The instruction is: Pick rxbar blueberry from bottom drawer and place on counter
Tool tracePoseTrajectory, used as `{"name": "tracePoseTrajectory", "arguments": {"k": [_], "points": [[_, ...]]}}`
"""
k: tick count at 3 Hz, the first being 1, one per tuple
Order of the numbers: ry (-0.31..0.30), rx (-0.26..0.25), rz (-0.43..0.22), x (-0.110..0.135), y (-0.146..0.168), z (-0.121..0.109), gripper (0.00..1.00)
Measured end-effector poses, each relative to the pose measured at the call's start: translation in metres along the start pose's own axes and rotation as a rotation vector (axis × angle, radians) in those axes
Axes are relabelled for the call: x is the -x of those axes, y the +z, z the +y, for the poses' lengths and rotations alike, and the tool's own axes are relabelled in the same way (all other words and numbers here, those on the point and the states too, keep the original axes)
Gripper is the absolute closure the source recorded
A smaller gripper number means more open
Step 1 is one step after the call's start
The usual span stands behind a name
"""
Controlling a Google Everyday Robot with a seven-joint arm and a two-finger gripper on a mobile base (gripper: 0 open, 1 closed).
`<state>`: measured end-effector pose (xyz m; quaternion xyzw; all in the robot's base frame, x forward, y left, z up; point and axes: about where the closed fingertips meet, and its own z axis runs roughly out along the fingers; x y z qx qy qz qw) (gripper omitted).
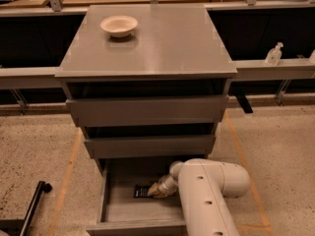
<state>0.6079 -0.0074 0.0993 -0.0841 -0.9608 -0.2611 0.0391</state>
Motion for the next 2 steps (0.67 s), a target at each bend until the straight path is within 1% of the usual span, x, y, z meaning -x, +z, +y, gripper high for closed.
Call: {"name": "tracePoseTrajectory", "arguments": {"k": [2], "points": [[0.000,0.000,0.000,0.0000,-0.0007,0.0002,1.00]]}}
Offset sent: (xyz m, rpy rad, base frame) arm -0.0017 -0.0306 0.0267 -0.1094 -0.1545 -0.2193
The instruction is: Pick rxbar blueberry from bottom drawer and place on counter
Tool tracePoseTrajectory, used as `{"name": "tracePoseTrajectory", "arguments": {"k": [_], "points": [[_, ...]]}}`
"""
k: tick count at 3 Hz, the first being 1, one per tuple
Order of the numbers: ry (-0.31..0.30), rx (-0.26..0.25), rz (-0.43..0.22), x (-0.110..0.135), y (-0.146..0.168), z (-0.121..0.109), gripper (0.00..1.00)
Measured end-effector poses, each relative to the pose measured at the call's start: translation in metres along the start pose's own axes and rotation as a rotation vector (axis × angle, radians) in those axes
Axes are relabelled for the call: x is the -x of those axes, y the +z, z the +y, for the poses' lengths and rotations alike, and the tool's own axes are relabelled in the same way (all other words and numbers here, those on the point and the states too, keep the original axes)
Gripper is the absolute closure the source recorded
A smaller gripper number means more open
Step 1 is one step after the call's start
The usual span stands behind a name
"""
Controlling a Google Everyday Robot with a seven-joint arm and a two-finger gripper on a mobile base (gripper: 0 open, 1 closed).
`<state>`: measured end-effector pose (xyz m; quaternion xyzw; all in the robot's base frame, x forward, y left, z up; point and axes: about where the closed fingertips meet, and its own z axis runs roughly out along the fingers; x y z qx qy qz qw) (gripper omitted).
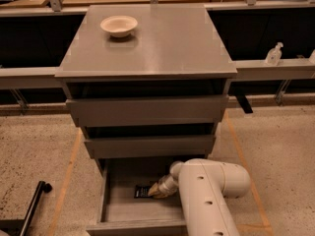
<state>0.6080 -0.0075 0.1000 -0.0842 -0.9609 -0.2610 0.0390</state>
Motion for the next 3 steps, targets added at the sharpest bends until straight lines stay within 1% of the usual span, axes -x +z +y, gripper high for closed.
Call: {"name": "tracePoseTrajectory", "arguments": {"k": [3], "points": [[0.000,0.000,0.000,-0.0001,-0.0009,0.0005,1.00]]}}
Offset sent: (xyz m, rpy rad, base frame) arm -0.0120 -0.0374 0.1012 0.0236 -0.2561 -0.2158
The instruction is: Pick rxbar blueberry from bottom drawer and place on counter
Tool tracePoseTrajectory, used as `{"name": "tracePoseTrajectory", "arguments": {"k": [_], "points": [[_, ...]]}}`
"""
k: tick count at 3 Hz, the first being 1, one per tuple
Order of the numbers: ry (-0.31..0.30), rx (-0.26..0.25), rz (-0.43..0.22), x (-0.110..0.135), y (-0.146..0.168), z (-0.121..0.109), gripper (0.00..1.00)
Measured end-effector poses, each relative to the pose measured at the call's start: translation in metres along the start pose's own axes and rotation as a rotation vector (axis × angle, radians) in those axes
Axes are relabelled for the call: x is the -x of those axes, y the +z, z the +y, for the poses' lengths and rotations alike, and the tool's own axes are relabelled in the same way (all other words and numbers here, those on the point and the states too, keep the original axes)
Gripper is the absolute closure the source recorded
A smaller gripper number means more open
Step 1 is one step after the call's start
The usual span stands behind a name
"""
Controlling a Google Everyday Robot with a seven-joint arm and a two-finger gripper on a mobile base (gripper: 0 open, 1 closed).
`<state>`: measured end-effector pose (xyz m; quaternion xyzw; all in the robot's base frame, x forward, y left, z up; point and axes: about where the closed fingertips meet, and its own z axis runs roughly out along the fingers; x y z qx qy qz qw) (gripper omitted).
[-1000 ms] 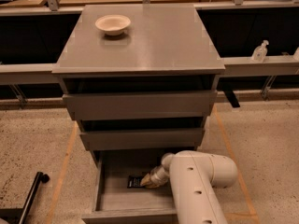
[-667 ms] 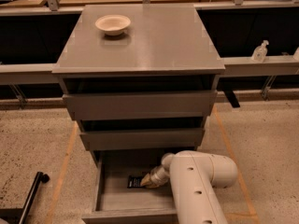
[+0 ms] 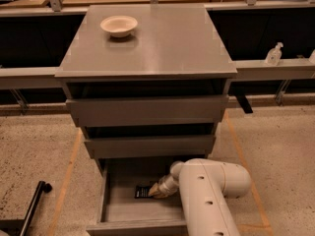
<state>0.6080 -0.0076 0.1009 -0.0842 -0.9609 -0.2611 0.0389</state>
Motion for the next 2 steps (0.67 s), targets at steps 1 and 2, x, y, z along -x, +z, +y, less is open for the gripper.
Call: {"name": "tracePoseTrajectory", "arguments": {"k": [1,2], "points": [[0.000,0.000,0.000,0.0000,-0.0001,0.0001,1.00],[0.000,0.000,0.000,0.0000,-0.0001,0.0001,1.00]]}}
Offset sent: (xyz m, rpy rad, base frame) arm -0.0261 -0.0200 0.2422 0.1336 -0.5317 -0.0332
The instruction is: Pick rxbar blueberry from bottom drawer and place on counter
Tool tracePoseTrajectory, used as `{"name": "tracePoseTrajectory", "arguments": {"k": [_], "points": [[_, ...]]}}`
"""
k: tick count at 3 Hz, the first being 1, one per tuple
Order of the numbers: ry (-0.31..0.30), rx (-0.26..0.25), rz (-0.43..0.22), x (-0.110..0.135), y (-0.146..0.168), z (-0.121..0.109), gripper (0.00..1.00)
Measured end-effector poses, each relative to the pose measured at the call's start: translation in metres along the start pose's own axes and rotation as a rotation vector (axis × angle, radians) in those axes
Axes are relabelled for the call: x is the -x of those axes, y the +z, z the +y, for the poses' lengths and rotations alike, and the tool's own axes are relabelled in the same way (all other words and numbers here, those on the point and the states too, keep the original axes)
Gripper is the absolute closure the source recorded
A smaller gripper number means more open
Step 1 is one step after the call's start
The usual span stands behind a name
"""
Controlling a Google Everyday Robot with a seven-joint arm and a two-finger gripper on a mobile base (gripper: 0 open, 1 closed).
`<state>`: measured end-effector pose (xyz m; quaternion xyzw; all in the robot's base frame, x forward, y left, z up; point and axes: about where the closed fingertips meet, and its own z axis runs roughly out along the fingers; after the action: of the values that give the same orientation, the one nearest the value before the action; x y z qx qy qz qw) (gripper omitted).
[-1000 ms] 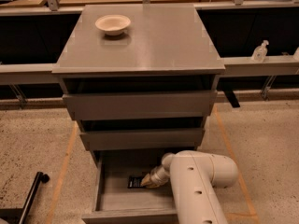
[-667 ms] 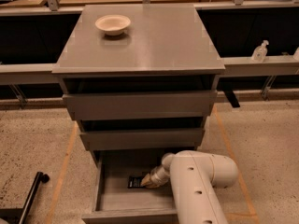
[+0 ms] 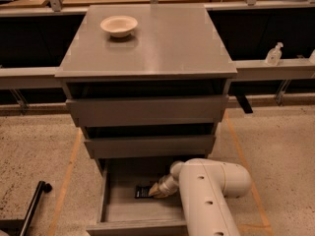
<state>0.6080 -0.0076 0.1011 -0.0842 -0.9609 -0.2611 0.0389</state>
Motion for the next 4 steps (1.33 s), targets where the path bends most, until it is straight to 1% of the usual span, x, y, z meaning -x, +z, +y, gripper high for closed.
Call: {"name": "tracePoseTrajectory", "arguments": {"k": [2,3,4], "points": [[0.000,0.000,0.000,0.0000,-0.0003,0.0002,1.00],[0.000,0.000,0.000,-0.0001,-0.0004,0.0003,0.82],[0.000,0.000,0.000,-0.0002,-0.0003,0.0003,0.58]]}}
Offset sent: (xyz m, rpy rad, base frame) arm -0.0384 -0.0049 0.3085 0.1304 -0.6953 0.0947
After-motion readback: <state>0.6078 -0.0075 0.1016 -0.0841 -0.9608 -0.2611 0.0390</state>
